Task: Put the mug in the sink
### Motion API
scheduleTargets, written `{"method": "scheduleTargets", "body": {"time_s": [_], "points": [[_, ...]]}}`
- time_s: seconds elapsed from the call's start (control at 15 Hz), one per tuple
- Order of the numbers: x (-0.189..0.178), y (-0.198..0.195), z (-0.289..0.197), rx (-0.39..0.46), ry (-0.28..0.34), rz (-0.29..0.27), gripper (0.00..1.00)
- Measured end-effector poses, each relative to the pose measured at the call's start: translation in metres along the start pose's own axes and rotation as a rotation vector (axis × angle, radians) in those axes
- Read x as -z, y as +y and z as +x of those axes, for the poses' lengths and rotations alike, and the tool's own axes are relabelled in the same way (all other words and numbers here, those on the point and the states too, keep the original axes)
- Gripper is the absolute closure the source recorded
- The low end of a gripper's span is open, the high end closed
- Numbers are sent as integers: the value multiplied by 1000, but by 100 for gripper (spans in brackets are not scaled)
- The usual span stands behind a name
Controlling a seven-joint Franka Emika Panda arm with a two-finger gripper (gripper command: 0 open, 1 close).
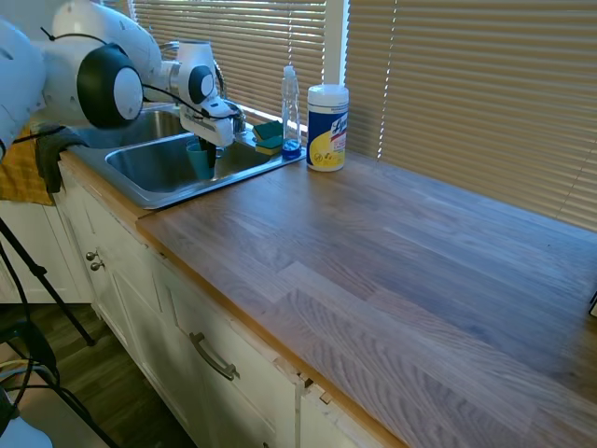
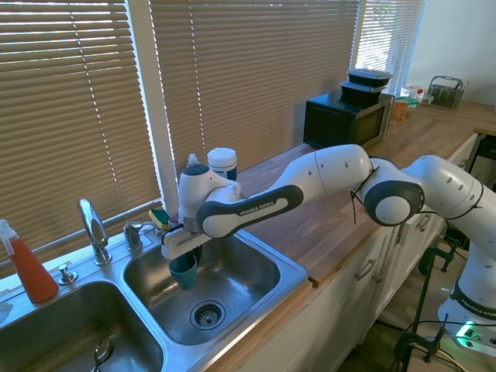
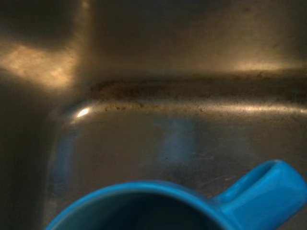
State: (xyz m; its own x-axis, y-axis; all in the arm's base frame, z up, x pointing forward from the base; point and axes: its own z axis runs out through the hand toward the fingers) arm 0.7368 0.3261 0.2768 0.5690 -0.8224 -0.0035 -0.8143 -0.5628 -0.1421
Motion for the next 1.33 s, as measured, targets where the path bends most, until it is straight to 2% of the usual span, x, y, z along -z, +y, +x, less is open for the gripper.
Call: {"method": "scheduleTargets", "body": {"time_s": [0.4, 0.47, 1.33], "points": [[-50, 1, 6, -17, -24, -62, 100], [-55, 1, 6, -17, -26, -67, 0], [-46, -4, 6, -22, -32, -40, 0]]}}
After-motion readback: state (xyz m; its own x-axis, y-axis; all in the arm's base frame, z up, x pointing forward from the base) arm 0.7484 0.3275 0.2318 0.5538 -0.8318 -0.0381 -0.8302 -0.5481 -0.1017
